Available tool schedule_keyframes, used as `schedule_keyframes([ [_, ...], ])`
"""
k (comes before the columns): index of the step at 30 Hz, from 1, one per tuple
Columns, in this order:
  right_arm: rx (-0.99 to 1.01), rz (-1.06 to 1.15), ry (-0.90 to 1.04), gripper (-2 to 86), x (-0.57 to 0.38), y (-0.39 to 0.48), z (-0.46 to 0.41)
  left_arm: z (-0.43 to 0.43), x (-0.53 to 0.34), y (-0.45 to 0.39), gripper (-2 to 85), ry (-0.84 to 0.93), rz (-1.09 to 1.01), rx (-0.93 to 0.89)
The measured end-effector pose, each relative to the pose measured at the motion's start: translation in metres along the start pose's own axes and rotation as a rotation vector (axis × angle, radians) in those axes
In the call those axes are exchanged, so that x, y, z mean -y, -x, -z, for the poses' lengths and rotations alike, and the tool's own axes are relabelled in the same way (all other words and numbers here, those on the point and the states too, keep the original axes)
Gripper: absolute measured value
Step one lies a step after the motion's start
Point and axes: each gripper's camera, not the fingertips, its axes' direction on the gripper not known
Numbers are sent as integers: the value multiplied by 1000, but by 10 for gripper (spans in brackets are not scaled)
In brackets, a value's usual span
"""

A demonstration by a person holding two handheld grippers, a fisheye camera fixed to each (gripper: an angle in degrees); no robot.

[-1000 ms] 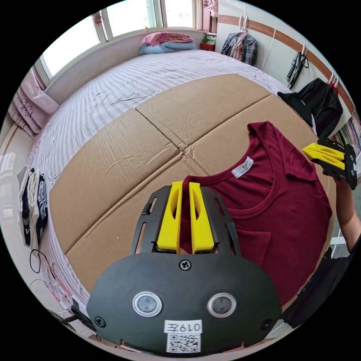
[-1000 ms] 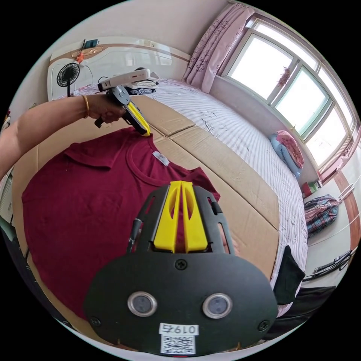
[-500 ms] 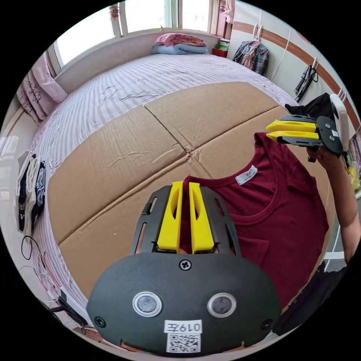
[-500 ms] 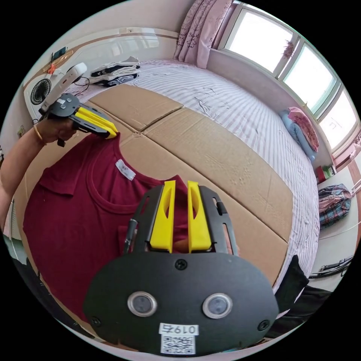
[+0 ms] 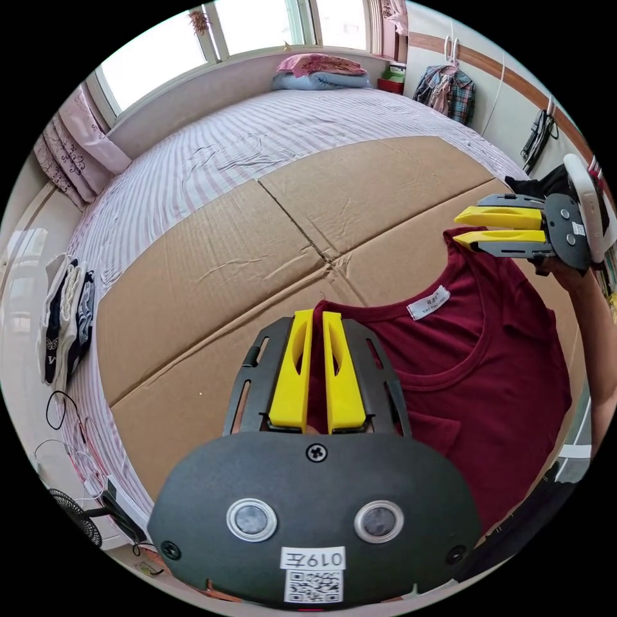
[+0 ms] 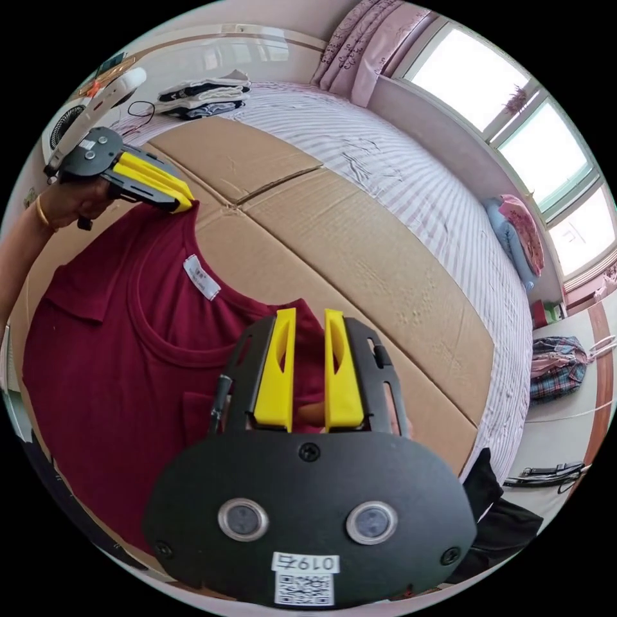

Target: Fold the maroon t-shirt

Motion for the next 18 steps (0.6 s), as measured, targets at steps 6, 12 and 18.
schedule_keyframes([
  [6, -103, 38, 23, 27, 9, 39, 9, 14, 13, 12, 9, 3, 53, 52],
  [12, -129, 14, -2, 36, 8, 73, 27, 31, 21, 21, 10, -10, 13, 49],
  [18, -77, -59, -74, 50, -4, 94, 62, 50, 26, 46, 10, 5, 29, -23],
])
